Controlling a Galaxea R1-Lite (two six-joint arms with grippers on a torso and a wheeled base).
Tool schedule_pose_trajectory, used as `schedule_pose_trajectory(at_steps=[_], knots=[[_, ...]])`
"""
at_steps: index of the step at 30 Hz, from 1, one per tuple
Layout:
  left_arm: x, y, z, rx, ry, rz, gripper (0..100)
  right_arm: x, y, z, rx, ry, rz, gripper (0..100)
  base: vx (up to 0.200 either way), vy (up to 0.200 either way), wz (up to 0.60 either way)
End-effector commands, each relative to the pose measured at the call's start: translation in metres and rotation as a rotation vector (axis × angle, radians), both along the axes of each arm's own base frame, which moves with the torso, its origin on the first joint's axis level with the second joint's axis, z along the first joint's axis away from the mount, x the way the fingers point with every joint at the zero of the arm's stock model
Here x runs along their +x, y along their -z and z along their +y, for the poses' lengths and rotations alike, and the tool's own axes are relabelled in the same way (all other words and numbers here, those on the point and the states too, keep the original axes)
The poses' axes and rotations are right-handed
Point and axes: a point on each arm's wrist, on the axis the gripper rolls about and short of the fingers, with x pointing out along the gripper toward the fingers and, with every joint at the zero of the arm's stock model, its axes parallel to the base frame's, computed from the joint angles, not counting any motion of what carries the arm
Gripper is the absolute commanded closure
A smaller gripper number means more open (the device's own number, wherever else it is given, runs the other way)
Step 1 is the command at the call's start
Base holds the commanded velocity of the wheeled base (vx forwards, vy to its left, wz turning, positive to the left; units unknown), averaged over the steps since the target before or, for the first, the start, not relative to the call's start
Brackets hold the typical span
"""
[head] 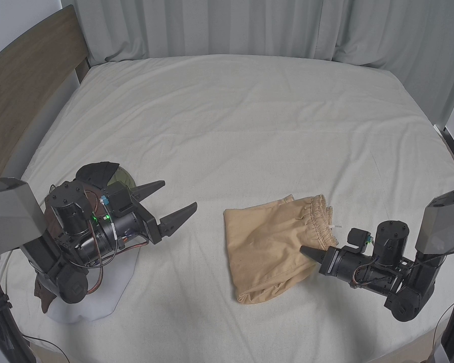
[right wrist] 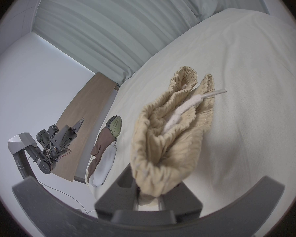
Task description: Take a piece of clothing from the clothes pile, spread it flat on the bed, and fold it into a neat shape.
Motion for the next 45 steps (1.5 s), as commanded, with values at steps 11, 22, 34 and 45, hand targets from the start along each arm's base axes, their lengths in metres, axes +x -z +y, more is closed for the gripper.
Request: schedule_pose_trajectory(at_steps=[11,22,34,45], knots=[[-0.001,-0.001,0.000,0.000,0.000,-0.001,0,0.000,-0.011,0.007,0.018,-0.023,-0.046,100,0.000,0.000,0.00],[0.000,-0.002,0.003,0.000,-0.015,-0.005,0,0.008,-0.021,0.014,0.044,-0.035,-0.104,100,0.000,0.000,0.00],[0.004,-0.007,0.015,-0.007,-0.062,-0.019,0,0.014,-0.049,0.025,0.106,-0.098,-0.216,100,0.000,0.000,0.00],[0.014,-0.015,0.020,-0.045,-0.179,-0.042,0,0.031,-0.064,0.034,0.130,-0.100,-0.268,100,0.000,0.000,0.00]])
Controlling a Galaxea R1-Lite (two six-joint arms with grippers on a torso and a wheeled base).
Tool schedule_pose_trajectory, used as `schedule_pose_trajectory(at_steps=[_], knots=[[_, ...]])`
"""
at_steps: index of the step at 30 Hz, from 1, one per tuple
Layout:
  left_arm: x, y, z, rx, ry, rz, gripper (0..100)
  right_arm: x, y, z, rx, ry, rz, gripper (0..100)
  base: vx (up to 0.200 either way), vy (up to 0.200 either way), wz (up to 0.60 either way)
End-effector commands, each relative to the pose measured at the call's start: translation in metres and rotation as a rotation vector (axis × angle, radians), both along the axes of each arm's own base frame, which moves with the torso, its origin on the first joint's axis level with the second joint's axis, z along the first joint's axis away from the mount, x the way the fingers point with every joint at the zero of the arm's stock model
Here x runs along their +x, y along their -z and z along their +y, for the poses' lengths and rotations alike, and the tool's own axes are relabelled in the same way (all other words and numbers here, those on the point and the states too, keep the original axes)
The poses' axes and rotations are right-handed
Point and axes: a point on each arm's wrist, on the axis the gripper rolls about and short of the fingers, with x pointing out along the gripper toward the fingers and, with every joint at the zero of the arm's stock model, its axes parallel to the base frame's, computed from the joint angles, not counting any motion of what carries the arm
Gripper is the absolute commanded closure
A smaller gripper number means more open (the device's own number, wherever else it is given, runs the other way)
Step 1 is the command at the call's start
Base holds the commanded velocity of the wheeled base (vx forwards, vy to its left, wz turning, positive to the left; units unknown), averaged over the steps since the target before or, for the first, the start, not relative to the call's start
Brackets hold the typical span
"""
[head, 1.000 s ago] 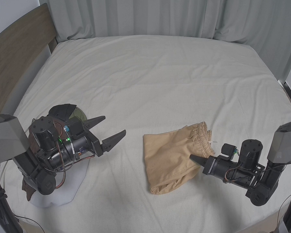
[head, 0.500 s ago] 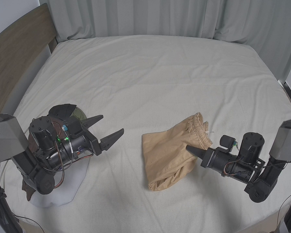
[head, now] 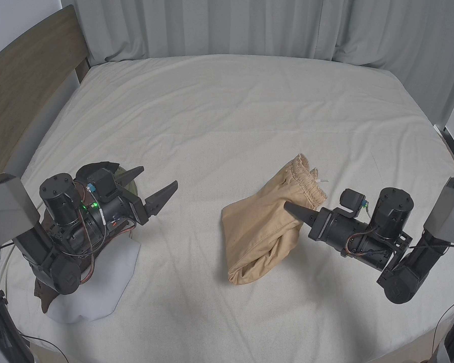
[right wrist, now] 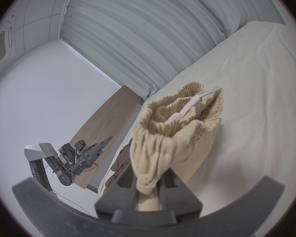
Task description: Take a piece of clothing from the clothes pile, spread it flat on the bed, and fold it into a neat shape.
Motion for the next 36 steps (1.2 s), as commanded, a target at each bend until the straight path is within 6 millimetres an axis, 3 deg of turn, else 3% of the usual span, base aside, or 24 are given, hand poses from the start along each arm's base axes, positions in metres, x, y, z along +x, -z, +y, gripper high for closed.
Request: schedule_pose_trajectory(at_steps=[1,36], knots=[[0.003,-0.002,0.000,-0.016,-0.017,-0.005,0,0.007,-0.008,0.004,0.014,-0.002,-0.026,100,0.000,0.000,0.00],[0.006,-0.004,0.007,-0.027,-0.040,-0.008,0,0.047,-0.061,0.011,0.066,0.032,-0.124,100,0.000,0.000,0.00]])
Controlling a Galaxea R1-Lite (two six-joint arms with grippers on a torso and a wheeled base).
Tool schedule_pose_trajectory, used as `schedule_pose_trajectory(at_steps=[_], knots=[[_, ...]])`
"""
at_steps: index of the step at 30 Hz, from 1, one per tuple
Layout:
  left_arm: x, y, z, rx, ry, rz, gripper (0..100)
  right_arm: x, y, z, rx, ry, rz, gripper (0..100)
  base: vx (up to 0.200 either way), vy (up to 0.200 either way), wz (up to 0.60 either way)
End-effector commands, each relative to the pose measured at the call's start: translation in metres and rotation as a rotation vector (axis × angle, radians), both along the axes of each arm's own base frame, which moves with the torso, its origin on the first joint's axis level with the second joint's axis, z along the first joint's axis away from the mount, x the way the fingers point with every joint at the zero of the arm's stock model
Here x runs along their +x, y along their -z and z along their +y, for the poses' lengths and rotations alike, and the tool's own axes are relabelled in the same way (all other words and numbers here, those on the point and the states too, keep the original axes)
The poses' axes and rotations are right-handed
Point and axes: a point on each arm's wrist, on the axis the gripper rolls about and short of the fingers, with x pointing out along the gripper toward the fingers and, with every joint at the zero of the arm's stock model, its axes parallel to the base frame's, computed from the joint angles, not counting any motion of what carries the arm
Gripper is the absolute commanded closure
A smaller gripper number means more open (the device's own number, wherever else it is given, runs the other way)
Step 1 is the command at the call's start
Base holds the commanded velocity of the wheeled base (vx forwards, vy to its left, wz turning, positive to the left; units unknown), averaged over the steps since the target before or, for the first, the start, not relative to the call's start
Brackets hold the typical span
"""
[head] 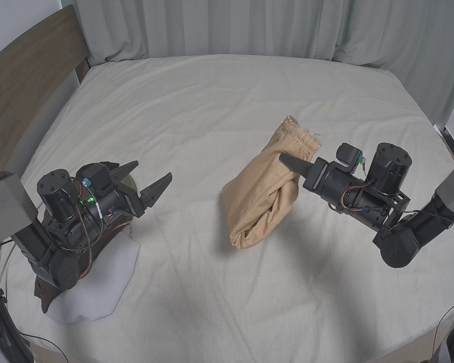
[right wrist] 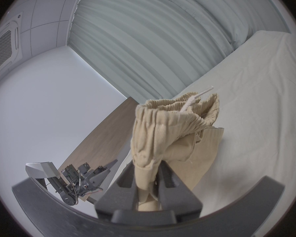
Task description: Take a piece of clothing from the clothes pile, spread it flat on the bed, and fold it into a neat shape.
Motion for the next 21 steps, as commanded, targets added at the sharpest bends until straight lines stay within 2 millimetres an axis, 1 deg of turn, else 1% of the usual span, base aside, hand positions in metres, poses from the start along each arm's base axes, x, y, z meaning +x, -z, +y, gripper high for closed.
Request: schedule_pose_trajectory(at_steps=[1,5,6,8,10,13,14,16,21], knots=[[0.000,0.001,0.000,0.001,0.002,0.005,0,0.011,-0.006,-0.002,0.013,0.017,-0.020,100,0.000,0.000,0.00],[0.000,0.001,0.000,0.001,0.002,0.005,0,0.022,-0.007,-0.004,0.023,0.031,-0.007,100,0.000,0.000,0.00],[0.000,0.001,0.000,0.001,0.002,0.005,0,0.022,-0.007,-0.004,0.023,0.031,-0.007,100,0.000,0.000,0.00],[0.000,0.001,0.000,0.001,0.002,0.005,0,0.032,-0.009,-0.004,0.029,0.043,-0.011,100,0.000,0.000,0.00],[-0.001,0.001,0.000,0.000,0.002,0.004,0,0.036,-0.007,-0.003,0.030,0.044,-0.009,100,0.000,0.000,0.00],[0.000,0.002,0.000,0.001,0.002,0.007,0,0.048,-0.003,-0.001,0.028,0.057,-0.003,100,0.000,0.000,0.00],[0.000,0.002,0.000,0.001,0.002,0.007,0,0.048,-0.003,-0.001,0.028,0.057,-0.003,100,0.000,0.000,0.00],[0.000,0.002,0.000,0.001,0.003,0.007,0,0.057,-0.001,0.000,0.030,0.063,-0.009,100,0.000,0.000,0.00],[0.000,0.002,-0.001,0.002,0.005,0.008,0,0.067,0.001,0.000,0.039,0.073,-0.007,100,0.000,0.000,0.00]])
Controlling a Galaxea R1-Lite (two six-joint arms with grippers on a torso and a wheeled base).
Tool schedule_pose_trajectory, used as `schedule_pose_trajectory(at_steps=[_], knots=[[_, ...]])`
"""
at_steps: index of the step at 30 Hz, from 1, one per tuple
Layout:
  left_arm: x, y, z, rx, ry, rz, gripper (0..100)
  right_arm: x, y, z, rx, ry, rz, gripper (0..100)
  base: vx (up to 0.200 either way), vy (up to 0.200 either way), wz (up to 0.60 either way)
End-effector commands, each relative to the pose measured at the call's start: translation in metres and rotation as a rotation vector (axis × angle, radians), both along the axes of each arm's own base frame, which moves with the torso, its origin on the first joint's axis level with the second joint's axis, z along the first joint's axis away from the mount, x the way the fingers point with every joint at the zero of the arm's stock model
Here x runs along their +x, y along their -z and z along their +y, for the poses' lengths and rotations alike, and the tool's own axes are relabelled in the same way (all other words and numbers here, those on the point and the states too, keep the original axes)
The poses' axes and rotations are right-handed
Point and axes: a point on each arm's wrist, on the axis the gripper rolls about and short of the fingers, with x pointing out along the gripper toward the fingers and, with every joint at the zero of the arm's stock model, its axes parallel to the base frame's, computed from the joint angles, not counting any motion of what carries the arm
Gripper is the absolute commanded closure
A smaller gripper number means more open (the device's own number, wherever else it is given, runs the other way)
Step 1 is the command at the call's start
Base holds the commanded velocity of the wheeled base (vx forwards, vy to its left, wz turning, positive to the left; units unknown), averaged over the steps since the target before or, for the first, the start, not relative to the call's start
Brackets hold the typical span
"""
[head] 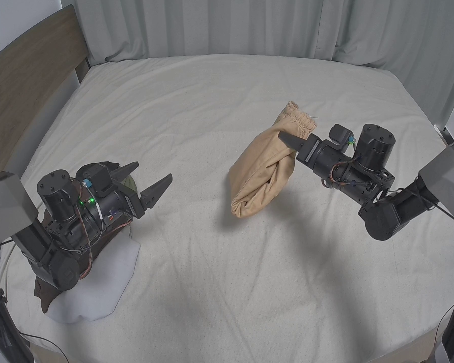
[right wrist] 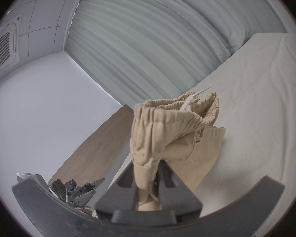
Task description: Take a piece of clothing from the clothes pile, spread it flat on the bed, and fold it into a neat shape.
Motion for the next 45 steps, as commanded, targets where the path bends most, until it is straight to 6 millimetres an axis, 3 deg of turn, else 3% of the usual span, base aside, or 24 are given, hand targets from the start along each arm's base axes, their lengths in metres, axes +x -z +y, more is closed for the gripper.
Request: schedule_pose_trajectory(at_steps=[1,13,20,30,45], knots=[[0.000,0.002,-0.001,0.001,0.002,0.005,0,0.013,0.009,0.002,0.001,0.008,0.020,100,0.000,0.000,0.00],[0.000,0.003,-0.001,0.002,0.002,0.008,0,0.039,0.008,0.010,0.031,0.028,0.005,100,0.000,0.000,0.00],[0.001,0.004,-0.001,0.001,0.003,0.012,0,0.049,-0.008,0.009,0.065,0.035,0.005,100,0.000,0.000,0.00],[0.001,0.004,0.000,0.001,0.002,0.012,0,0.069,0.001,0.016,0.068,0.041,0.001,100,0.000,0.000,0.00],[0.001,0.003,0.000,0.001,0.002,0.010,0,0.095,-0.010,0.014,0.129,0.098,-0.020,100,0.000,0.000,0.00]])
